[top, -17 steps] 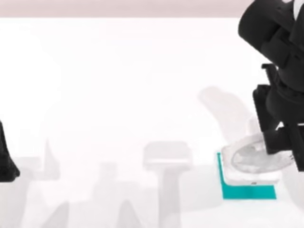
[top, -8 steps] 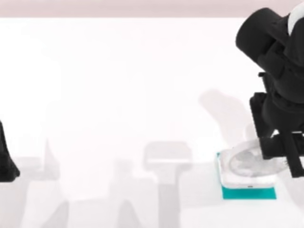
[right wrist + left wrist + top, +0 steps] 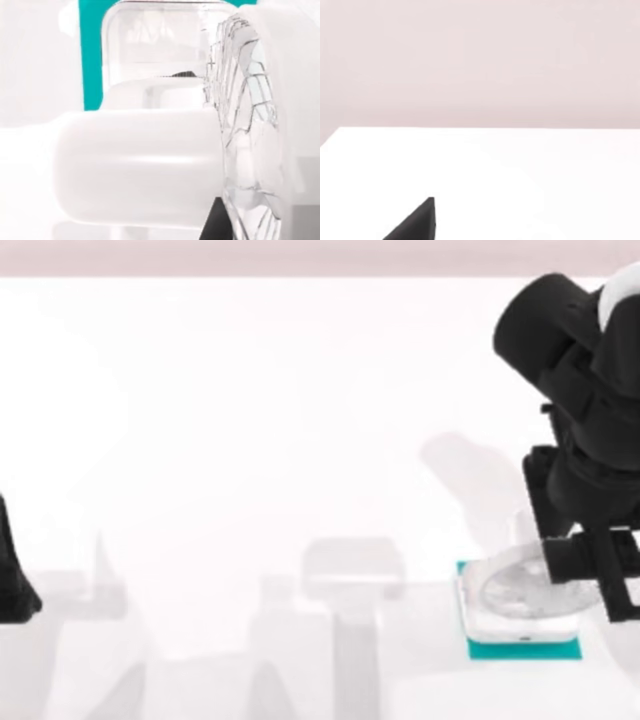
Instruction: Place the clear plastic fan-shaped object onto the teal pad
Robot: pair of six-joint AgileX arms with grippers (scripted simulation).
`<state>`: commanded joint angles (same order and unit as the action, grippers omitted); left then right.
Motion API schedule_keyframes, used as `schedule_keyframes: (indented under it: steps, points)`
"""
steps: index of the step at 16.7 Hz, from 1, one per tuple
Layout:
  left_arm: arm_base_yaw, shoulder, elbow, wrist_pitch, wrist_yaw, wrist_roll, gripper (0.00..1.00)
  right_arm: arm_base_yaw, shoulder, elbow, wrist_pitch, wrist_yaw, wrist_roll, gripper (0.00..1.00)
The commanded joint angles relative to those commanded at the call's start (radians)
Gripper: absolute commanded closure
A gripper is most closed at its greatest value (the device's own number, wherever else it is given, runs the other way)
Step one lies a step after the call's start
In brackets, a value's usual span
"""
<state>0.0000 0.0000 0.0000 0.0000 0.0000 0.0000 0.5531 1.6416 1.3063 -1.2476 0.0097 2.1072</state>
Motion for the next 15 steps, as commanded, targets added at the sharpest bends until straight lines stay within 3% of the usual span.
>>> schedule_keyframes:
  steps: [11, 15]
  points:
    - [0.0, 0.0, 0.0, 0.0, 0.0, 0.0, 0.0, 0.0, 0.0, 0.0, 0.0, 0.0, 0.0, 0.02]
    - [0.0, 0.0, 0.0, 0.0, 0.0, 0.0, 0.0, 0.0, 0.0, 0.0, 0.0, 0.0, 0.0, 0.0]
